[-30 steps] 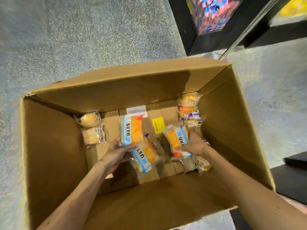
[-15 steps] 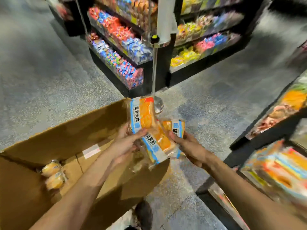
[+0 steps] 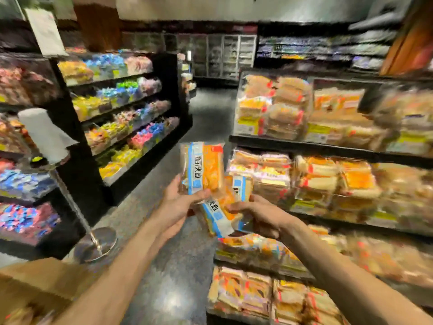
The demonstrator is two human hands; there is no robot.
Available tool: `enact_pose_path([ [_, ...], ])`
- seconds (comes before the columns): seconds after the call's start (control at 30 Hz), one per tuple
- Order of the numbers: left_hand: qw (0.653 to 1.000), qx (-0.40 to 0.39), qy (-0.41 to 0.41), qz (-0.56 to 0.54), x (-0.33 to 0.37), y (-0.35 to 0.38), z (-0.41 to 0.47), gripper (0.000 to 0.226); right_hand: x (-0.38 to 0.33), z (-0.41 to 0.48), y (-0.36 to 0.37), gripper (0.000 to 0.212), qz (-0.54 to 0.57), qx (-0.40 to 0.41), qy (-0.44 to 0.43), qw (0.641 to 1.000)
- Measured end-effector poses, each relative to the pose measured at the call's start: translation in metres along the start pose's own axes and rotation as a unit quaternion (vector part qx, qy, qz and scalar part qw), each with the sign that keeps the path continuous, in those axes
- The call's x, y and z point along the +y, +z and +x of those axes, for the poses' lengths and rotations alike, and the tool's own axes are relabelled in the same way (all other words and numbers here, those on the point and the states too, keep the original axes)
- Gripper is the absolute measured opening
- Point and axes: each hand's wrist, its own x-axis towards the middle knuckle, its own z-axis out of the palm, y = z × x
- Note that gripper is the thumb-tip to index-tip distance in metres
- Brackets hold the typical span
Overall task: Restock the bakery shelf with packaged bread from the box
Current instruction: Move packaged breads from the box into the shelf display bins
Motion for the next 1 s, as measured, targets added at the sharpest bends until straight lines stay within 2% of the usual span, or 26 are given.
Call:
enact_pose_path([
  [0.07,0.999,-0.031,-0.013,-0.002,0.005,0.040,0.015,0.052,-0.009,-0.013,-0.034,0.019,-0.015,0.061,-0.010,0.998],
  [0.13,0.998,-0.058,-0.022,-0.004,0.004,0.072,0.032,0.054,-0.014,-0.017,-0.064,0.031,0.003,0.096,-0.020,0.995],
  [0.23,0.997,-0.075,-0.024,-0.022,0.001,0.110,0.054,0.055,-0.015,-0.011,-0.100,0.088,0.048,0.131,-0.026,0.990],
  [0.27,0.996,-0.075,-0.031,-0.031,-0.002,0.122,0.065,0.054,-0.019,-0.010,-0.111,0.089,0.057,0.147,-0.029,0.987],
  [0.33,0.997,-0.059,-0.041,-0.034,-0.001,0.131,0.069,0.054,-0.022,-0.012,-0.114,0.058,0.088,0.140,-0.042,0.985],
  [0.37,0.995,-0.084,-0.040,-0.034,-0.004,0.152,0.101,0.052,-0.027,0.003,-0.141,0.042,0.102,0.171,-0.051,0.979],
  [0.43,0.995,-0.099,-0.031,-0.010,-0.003,0.161,0.116,0.041,-0.032,0.006,-0.152,0.031,0.109,0.187,-0.052,0.975],
  [0.53,0.992,-0.126,-0.016,0.022,0.004,0.178,0.157,0.036,-0.044,0.028,-0.179,0.042,0.128,0.233,-0.055,0.963],
  [0.67,0.985,-0.131,0.065,0.091,0.031,0.195,0.219,0.033,-0.074,0.055,-0.210,0.034,0.142,0.260,-0.056,0.954],
  [0.8,0.970,-0.134,0.148,0.136,0.062,0.208,0.281,0.037,-0.094,0.080,-0.240,0.057,0.188,0.251,-0.058,0.948],
  [1.0,0.929,-0.130,0.242,0.248,0.103,0.240,0.375,0.041,-0.113,0.090,-0.280,0.049,0.210,0.296,-0.072,0.929],
])
